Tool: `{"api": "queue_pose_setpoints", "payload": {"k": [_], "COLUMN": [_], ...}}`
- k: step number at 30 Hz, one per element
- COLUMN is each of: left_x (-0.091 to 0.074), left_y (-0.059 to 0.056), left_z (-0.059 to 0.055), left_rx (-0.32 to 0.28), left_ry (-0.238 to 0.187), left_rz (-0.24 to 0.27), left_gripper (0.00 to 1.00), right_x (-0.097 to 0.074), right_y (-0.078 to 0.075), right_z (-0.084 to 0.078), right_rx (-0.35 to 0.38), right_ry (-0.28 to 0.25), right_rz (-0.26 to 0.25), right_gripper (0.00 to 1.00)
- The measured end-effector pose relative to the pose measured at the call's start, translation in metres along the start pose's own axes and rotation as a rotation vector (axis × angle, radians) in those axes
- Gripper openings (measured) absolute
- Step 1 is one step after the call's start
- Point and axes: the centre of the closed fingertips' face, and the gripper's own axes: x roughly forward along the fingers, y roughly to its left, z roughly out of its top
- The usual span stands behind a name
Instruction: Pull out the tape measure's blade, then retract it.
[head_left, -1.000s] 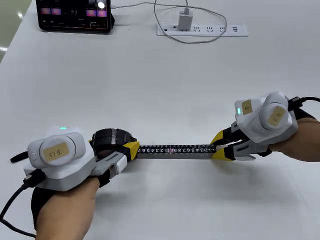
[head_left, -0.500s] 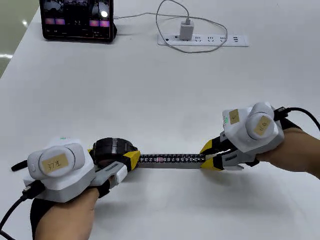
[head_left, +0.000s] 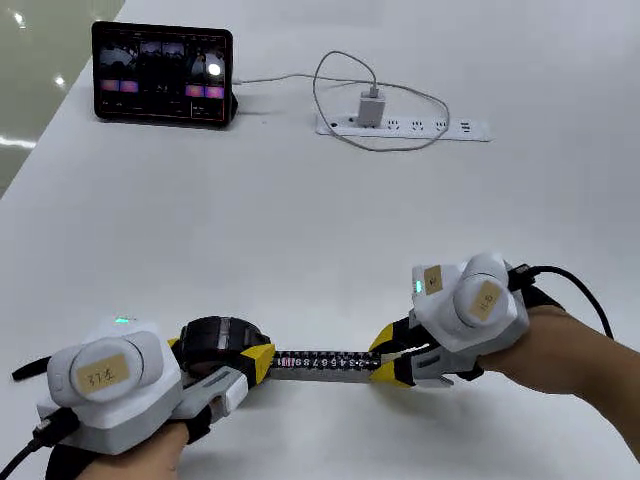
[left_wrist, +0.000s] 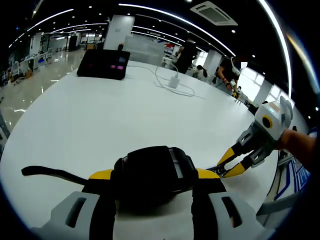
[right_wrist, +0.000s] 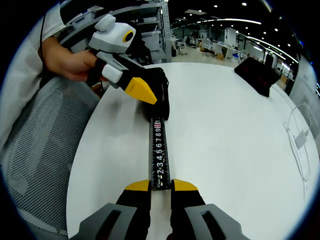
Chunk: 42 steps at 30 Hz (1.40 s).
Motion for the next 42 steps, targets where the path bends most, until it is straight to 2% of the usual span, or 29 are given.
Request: {"api": "queue_pose_setpoints", "payload": {"k": [15, 25, 42], "left_x": [0.000, 0.000, 0.000], "left_y": [0.002, 0.001, 0.002], "left_z": [0.000, 0.000, 0.000], "left_rx": [-0.007, 0.002, -0.004], "left_ry": [0.001, 0.000, 0.000], "left_rz": [-0.002, -0.001, -0.003], "left_gripper": [0.56, 0.57, 0.57], "right_x": [0.014, 0.023, 0.031], "right_y": [0.001, 0.001, 0.000], "right_z": [0.018, 0.024, 0.037], "right_rx": [-0.006, -0.013, -0.012], "right_ry": [-0.018, -0.016, -0.031], "right_rz": [0.013, 0.016, 0.026], "right_gripper": [0.11, 0.11, 0.11]}}
